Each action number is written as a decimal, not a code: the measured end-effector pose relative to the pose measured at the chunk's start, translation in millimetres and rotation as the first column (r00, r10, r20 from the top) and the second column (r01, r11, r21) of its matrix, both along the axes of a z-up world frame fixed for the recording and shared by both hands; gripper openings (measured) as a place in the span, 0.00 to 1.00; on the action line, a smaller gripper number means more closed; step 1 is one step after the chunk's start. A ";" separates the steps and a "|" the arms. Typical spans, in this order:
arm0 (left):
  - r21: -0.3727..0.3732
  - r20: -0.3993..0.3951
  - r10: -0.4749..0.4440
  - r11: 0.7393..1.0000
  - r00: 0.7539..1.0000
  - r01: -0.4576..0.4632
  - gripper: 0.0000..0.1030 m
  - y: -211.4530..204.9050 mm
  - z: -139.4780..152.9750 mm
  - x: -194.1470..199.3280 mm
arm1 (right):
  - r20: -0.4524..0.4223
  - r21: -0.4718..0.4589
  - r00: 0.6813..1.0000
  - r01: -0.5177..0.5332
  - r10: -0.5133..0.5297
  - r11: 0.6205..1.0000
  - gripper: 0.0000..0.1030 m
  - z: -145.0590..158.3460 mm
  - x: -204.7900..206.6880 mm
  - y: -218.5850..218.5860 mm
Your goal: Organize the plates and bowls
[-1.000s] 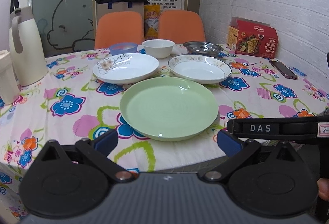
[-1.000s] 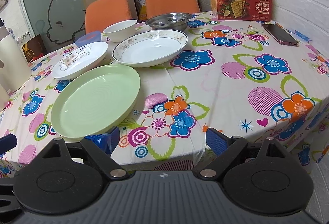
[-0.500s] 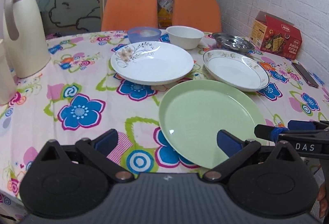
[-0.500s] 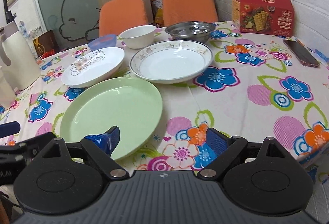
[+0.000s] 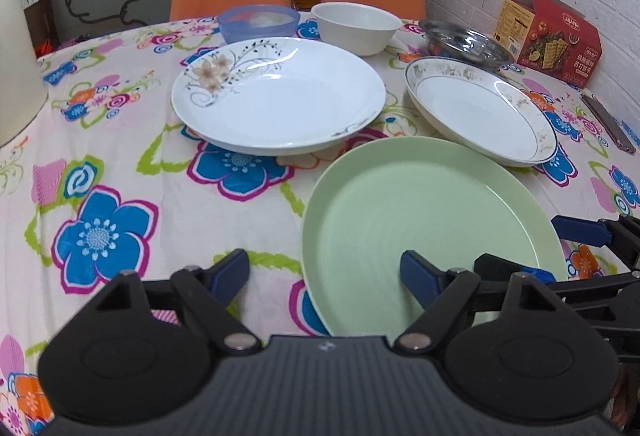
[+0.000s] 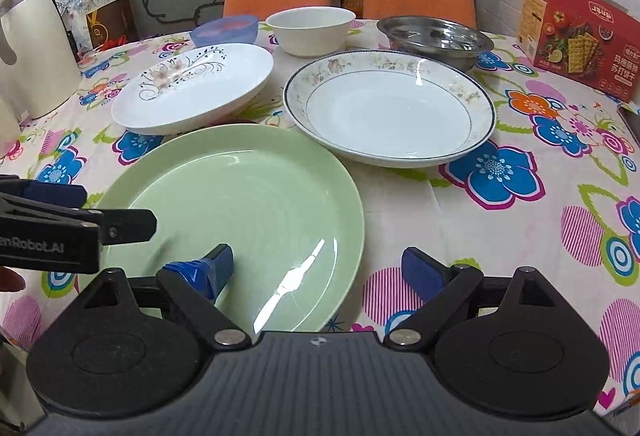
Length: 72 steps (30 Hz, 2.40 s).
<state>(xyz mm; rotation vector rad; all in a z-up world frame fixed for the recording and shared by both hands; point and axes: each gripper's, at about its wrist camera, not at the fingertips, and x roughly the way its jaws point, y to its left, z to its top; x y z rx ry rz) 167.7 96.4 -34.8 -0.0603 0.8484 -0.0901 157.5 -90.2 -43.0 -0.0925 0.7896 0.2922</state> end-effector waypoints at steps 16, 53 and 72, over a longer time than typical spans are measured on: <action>-0.009 0.046 0.000 1.000 0.999 0.001 0.39 -2.4 7.1 -11.4 | 0.141 0.032 0.983 -0.123 0.117 0.992 0.67 -7.6 -15.1 4.3; -0.039 0.173 0.173 0.985 0.970 -0.169 0.98 126.1 61.0 37.1 | 0.205 0.088 0.949 -0.263 0.241 0.961 0.70 52.7 30.2 67.8; -0.090 0.020 0.132 0.987 0.991 -0.130 0.98 133.2 13.6 143.5 | -0.001 0.024 0.964 -0.265 0.265 0.964 0.72 8.0 166.4 106.6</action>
